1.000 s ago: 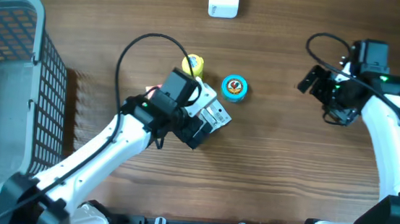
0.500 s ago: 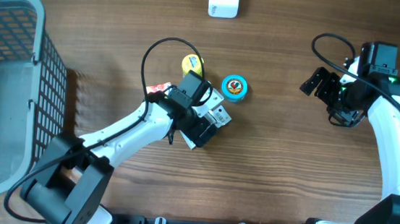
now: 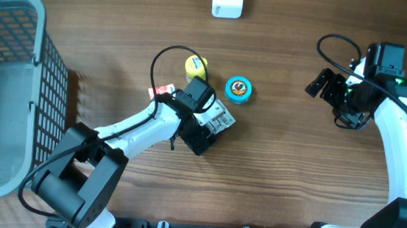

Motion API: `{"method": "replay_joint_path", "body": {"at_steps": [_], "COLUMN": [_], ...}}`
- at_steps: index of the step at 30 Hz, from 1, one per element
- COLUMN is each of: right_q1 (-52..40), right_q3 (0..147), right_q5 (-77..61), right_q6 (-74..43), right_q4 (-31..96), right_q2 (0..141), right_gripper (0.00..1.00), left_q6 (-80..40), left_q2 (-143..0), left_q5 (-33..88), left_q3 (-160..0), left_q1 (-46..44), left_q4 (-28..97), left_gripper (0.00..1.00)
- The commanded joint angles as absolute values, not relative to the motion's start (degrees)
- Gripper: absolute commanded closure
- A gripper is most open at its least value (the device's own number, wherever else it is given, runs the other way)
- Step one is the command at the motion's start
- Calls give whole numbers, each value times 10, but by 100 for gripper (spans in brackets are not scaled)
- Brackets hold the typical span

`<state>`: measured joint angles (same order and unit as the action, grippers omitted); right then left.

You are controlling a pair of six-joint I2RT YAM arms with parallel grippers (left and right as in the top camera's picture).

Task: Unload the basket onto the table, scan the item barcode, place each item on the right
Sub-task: 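Grasp the wrench package with the left gripper and lift it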

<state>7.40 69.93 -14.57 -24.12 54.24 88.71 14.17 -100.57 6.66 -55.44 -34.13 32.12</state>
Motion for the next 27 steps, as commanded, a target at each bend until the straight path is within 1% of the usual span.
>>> {"method": "replay_joint_path", "body": {"at_steps": [1, 4, 10, 11, 13, 17, 21, 27], "right_q1": [76, 76, 76, 76, 76, 76, 76, 76], "right_q3": [710, 710, 709, 709, 709, 709, 709, 709], "right_q5": [-153, -153, -153, -153, -153, -151, -149, -148], "right_q6": [-235, -235, -226, -226, -226, -226, -225, -225], "right_q4": [547, 548, 552, 554, 553, 552, 552, 552], "right_q2": [882, 882, 882, 882, 882, 882, 882, 882], "right_gripper": [0, 0, 0, 0, 0, 0, 0, 0], "left_q6": [161, 162, 163, 163, 163, 163, 163, 161], "left_q2": [-1013, -1024, -1066, -1072, -1081, -1084, -1084, -1084], "left_q5": [62, 63, 64, 63, 63, 63, 63, 63], "left_q3": [-554, -554, -554, -554, -554, -554, -554, -554], "left_q1": [-344, -344, -345, -347, -350, -356, -356, -356], "left_q4": [314, 303, 292, 290, 286, 280, 278, 280], "left_gripper": [12, 9, 9, 12, 21, 35, 38, 49]}}
